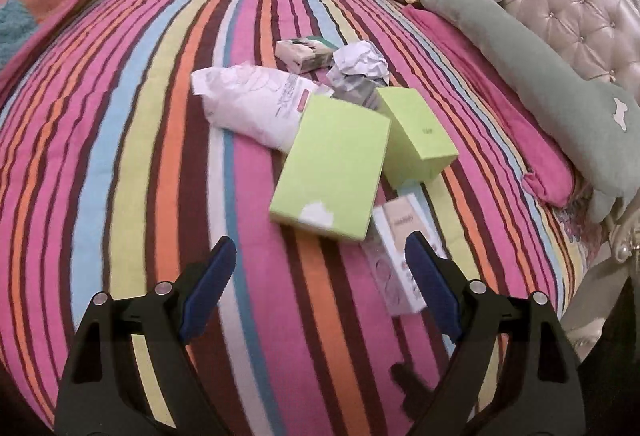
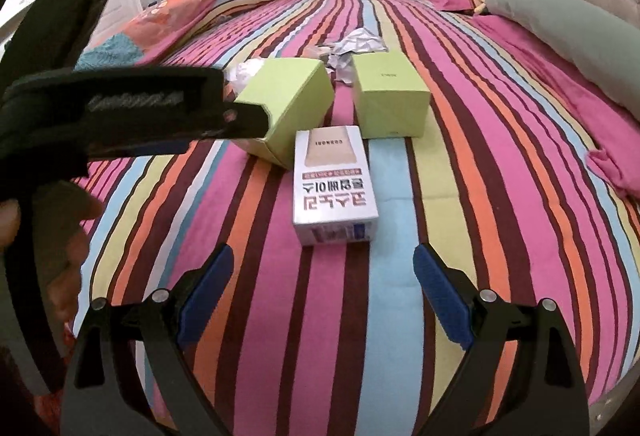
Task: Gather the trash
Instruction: 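Grasp the green box with the left tool while the right tool grasps the white cosmetic box, then carry the green box and white cosmetic box in both tools over the wastebasket, then open the left tool over the wastebasket while the right tool opens too, then move both tools back toward the wrapper and green DHC box on the bed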
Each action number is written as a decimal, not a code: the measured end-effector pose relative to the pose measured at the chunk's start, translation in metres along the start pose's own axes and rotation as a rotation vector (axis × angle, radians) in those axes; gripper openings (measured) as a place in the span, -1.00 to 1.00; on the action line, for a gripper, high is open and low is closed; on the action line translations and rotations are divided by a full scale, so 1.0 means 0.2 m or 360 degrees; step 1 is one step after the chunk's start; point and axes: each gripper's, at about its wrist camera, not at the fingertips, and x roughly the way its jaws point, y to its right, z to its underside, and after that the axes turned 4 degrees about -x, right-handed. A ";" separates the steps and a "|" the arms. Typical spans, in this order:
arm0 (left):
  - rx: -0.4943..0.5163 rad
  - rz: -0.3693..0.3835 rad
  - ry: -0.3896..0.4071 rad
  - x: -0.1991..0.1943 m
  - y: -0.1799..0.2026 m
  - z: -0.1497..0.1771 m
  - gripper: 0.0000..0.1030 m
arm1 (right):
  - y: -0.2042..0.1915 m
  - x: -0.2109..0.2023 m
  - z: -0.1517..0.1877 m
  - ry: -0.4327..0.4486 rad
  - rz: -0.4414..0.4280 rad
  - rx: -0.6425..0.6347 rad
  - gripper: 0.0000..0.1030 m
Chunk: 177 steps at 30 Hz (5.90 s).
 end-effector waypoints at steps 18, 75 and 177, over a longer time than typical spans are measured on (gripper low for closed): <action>-0.0011 -0.0050 -0.0106 0.25 0.02 -0.20 0.64 | 0.04 0.19 -0.10 -0.0078 0.0011 0.0026 0.67; -0.0050 -0.0054 0.0003 -0.65 -0.20 1.06 0.29 | -0.05 -0.55 0.57 -0.0087 -0.0020 0.0334 -0.11; -0.0060 -0.0286 -0.0786 -0.15 -0.25 1.63 0.65 | -0.02 -0.19 1.07 -0.0818 -0.0096 0.0753 0.66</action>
